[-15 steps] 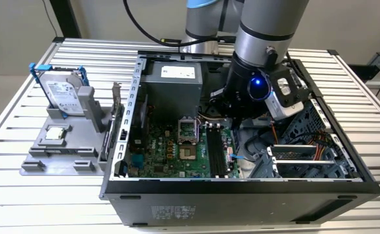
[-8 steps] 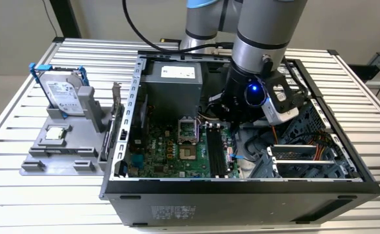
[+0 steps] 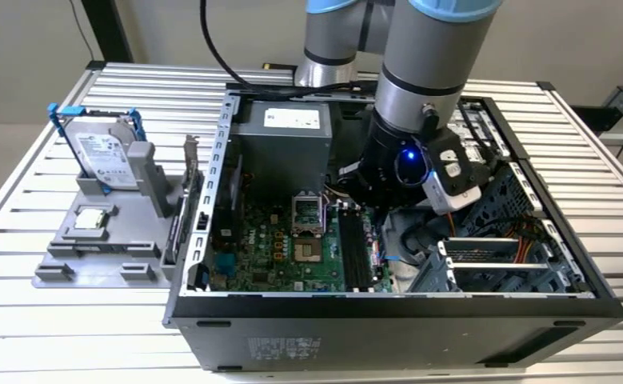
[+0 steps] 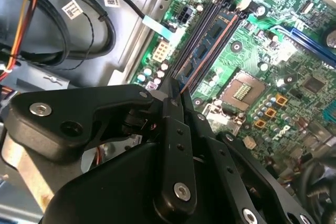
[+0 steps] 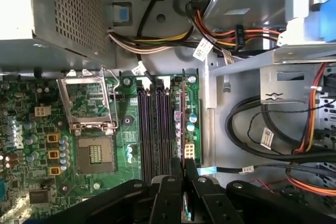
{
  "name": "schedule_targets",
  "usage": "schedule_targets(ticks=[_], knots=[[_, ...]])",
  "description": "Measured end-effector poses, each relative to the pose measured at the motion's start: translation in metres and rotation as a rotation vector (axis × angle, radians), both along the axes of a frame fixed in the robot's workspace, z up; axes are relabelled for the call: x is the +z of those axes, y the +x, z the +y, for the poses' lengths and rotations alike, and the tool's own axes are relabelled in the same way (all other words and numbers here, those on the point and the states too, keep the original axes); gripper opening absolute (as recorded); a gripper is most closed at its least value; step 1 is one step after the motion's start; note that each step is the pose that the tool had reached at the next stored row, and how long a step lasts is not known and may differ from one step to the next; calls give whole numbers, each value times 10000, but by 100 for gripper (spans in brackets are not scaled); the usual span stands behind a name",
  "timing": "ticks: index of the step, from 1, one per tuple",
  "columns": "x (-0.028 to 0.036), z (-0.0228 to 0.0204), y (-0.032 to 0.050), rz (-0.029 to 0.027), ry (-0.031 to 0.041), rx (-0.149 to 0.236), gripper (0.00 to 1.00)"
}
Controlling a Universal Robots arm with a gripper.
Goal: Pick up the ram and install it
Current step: 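Insert the ram into the slot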
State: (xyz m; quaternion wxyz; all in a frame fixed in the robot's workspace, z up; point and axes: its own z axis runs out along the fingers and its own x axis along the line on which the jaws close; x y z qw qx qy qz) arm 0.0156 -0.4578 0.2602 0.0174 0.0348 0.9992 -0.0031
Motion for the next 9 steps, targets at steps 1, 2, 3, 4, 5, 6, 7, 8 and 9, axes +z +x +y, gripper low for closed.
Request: schedule_targets(ticks=[1, 2, 3, 4, 5, 6, 7, 8, 9], knots=[[-19, 0, -2, 0, 2, 3, 0], [-37, 0, -4, 0, 0, 8, 0], [-55, 0, -5, 0, 0, 13, 0], [-72, 0, -6, 1, 0, 19, 0], [-88, 0, -6, 1, 0, 29, 0], [-107, 0, -6, 1, 1, 44, 0], [-123, 0, -6, 1, -1, 64, 0], [-143, 0, -6, 1, -3, 96, 0], [-160, 0, -6, 1, -6, 132, 0]])
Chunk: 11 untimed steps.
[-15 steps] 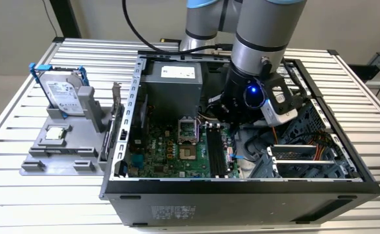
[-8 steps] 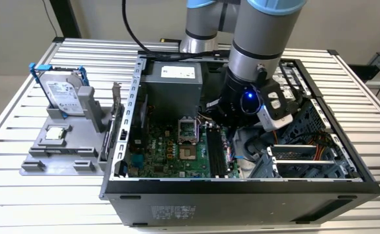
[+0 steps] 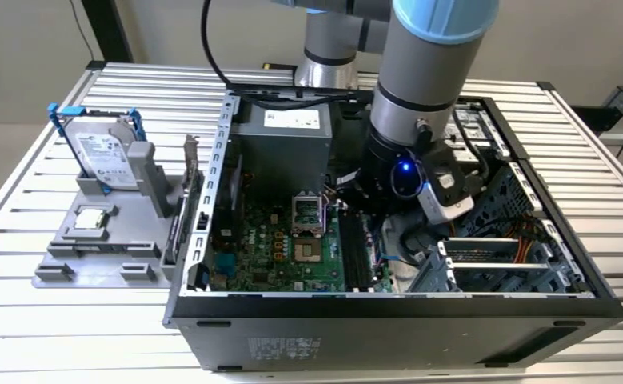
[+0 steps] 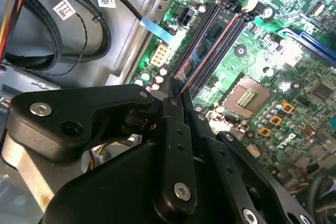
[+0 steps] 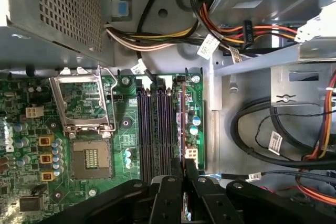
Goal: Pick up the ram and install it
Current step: 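Insert the ram into the slot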
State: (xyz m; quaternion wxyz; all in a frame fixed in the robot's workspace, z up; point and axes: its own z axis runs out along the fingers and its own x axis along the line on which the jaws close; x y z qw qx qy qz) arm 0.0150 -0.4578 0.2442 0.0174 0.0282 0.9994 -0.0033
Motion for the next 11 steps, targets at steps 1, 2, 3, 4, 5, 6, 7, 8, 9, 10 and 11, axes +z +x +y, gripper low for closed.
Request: schedule_targets(ticks=[1, 2, 3, 4, 5, 6, 7, 8, 9, 10, 11], knots=[[-18, 0, 0, 0, -3, 39, 0], [-35, 0, 0, 0, -6, 76, 0], [-50, 0, 0, 0, -12, 108, 0], [-62, 0, 0, 0, -20, 143, 0], [-71, 0, 0, 0, -32, 177, 0], [-81, 0, 0, 0, -42, 213, 0], [-92, 0, -2, 0, -49, 227, 0], [-101, 0, -4, 0, -56, 227, 0], [-111, 0, -5, 0, -60, 228, 0], [-123, 0, -6, 0, -65, 229, 0], [-135, 0, -6, 0, -68, 230, 0]])
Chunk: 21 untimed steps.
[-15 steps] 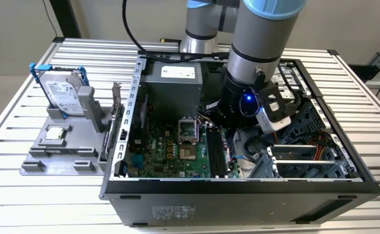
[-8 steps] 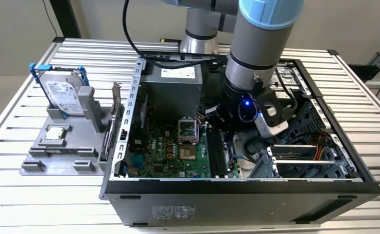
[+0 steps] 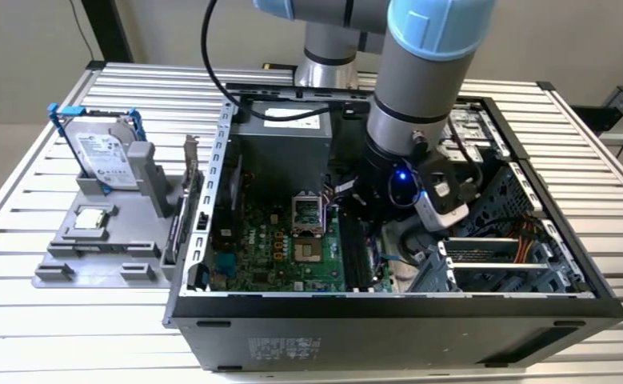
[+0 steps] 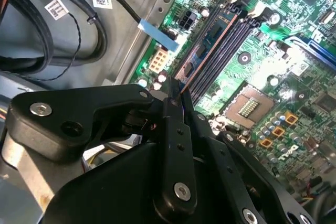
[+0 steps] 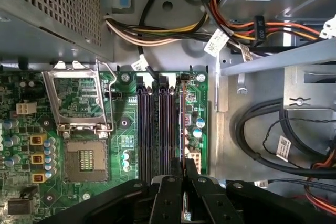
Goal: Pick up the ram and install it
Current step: 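Insert the ram into the slot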
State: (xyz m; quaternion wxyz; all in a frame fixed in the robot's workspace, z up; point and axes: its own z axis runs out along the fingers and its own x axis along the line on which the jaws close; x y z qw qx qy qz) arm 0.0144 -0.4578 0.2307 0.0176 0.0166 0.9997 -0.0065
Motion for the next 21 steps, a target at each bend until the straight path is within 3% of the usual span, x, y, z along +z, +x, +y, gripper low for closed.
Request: schedule_targets(ticks=[13, 21], knots=[[-90, -11, -21, 0, -51, -2, 0], [-105, -17, -33, 0, -66, 2, 0]])
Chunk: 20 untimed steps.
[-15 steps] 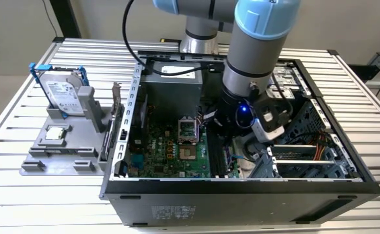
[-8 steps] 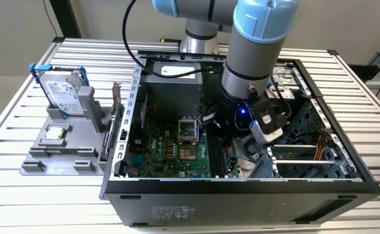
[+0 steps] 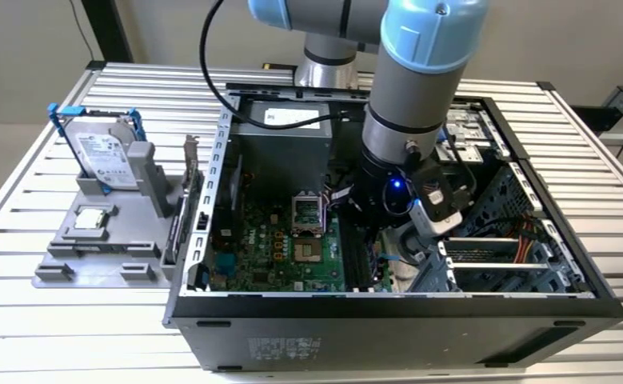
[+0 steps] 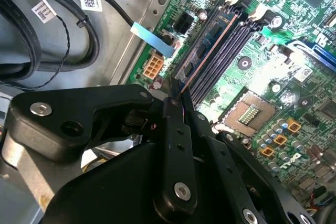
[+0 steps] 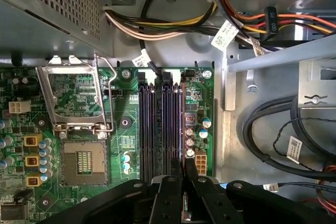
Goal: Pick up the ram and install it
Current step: 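Insert the ram into the slot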
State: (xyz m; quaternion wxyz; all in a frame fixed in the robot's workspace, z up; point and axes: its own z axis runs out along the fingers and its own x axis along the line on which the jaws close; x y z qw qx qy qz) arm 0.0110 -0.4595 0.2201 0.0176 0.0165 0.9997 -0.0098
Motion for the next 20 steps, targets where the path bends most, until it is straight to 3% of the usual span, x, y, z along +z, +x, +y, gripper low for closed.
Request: schedule_targets(ticks=[20], knots=[[-30, -27, -26, 5, -3, 7, 0]])
